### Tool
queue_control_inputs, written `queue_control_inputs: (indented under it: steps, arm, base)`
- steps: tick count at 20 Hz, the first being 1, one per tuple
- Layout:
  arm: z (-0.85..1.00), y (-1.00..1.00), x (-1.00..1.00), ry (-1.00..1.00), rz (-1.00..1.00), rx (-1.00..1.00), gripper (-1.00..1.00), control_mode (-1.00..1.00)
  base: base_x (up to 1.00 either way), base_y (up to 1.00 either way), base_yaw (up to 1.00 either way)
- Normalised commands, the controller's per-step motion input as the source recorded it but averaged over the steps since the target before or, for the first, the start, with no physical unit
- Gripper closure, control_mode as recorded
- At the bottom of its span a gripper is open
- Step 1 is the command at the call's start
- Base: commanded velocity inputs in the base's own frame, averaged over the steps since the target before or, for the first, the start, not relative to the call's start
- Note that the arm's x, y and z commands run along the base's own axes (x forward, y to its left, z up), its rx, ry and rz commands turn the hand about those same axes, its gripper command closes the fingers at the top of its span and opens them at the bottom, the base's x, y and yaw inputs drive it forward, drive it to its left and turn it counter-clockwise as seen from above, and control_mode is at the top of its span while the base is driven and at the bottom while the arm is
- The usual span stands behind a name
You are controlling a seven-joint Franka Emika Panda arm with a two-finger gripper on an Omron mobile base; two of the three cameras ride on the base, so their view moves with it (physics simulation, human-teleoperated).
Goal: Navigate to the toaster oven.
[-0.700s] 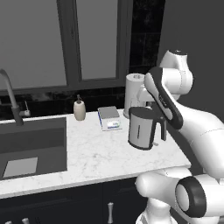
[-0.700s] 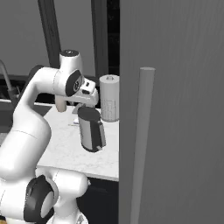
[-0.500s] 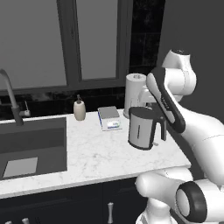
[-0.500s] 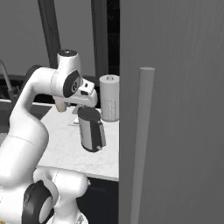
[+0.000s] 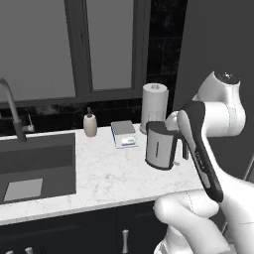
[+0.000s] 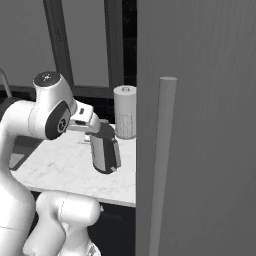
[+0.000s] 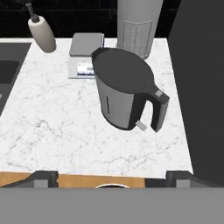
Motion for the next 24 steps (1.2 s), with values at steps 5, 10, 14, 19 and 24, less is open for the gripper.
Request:
queue_control_inputs:
  steps: [5, 10, 14, 19, 24]
  arm:
    - [0.07, 0.01, -0.36, -0.23, 0.00, -0.09, -1.00, -1.00]
    - [0.00, -0.13, -0.11, -0.27, 0.00, -0.01, -1.00, -1.00]
    - [0.01, -0.08, -0.08, -0.12, 0.00, 0.00, -1.00, 1.00]
    - [0.00, 0.00, 0.00, 0.00, 0.00, 0.00, -1.00, 1.00]
    - [0.00, 0.00, 0.00, 0.00, 0.00, 0.00, -1.00, 1.00]
  base:
    - [0.00, 0.00, 0.00]
    - [0.00, 0.00, 0.00]
    - [-0.18, 0.00, 0.00]
    - [-0.61, 0.07, 0.01]
    - [-0.34, 0.82, 0.16]
